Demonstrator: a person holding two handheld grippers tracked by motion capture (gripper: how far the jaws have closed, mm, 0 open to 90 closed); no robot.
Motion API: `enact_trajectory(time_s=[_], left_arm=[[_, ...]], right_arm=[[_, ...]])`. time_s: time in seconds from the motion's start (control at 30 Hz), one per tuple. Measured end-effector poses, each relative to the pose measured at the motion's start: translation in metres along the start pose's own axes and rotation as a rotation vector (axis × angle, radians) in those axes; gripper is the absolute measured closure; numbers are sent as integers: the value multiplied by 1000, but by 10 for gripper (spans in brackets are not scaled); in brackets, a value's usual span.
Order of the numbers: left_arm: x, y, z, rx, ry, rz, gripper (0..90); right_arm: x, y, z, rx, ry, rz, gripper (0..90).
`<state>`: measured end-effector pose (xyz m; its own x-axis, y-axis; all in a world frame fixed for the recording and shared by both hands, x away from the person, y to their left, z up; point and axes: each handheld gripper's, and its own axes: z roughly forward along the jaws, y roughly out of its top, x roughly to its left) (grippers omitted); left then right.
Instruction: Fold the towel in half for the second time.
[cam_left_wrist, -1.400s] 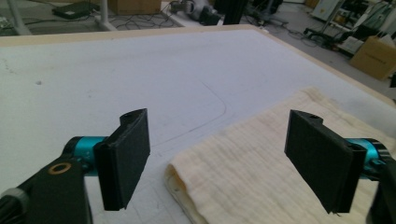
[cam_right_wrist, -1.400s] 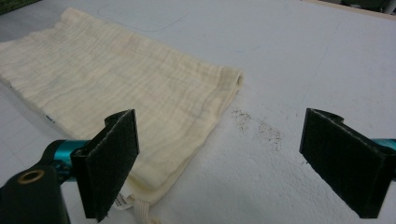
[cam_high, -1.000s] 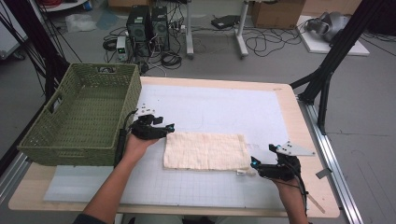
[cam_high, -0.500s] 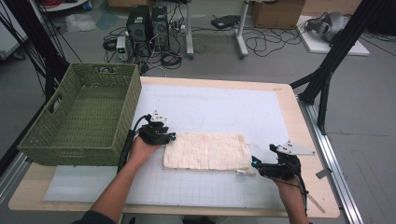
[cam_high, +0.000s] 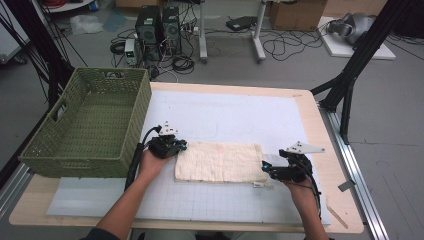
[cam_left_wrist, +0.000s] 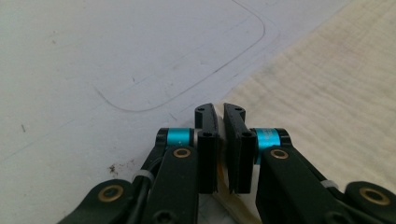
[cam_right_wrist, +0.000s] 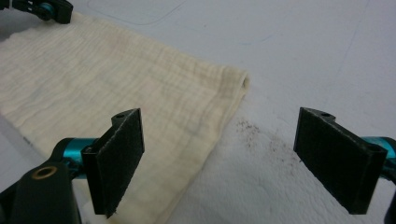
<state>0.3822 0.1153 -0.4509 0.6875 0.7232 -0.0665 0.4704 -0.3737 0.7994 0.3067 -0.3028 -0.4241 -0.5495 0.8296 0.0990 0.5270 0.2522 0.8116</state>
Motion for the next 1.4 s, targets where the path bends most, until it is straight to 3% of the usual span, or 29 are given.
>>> enact_trajectory(time_s=[0.3, 0.4, 0.57, 1.03, 1.23, 1.4], left_arm=[[1, -1, 0, -1, -5, -53, 838], [2, -1, 0, 1, -8, -58, 837], [3, -1, -1, 1, -12, -74, 834], [4, -1, -1, -3, -17, -91, 820], [4, -1, -1, -1, -20, -90, 829], [7, 0, -3, -27, -8, -120, 847]], right_arm=[[-8, 27, 35, 91, -10, -18, 113], [-14, 34, 42, 105, 28, -38, 297], [-21, 40, 51, 104, 24, -56, 444], [-29, 34, 76, 165, 58, -40, 615], [-26, 35, 78, 168, 99, -71, 816], [-25, 36, 76, 170, 83, -84, 843]])
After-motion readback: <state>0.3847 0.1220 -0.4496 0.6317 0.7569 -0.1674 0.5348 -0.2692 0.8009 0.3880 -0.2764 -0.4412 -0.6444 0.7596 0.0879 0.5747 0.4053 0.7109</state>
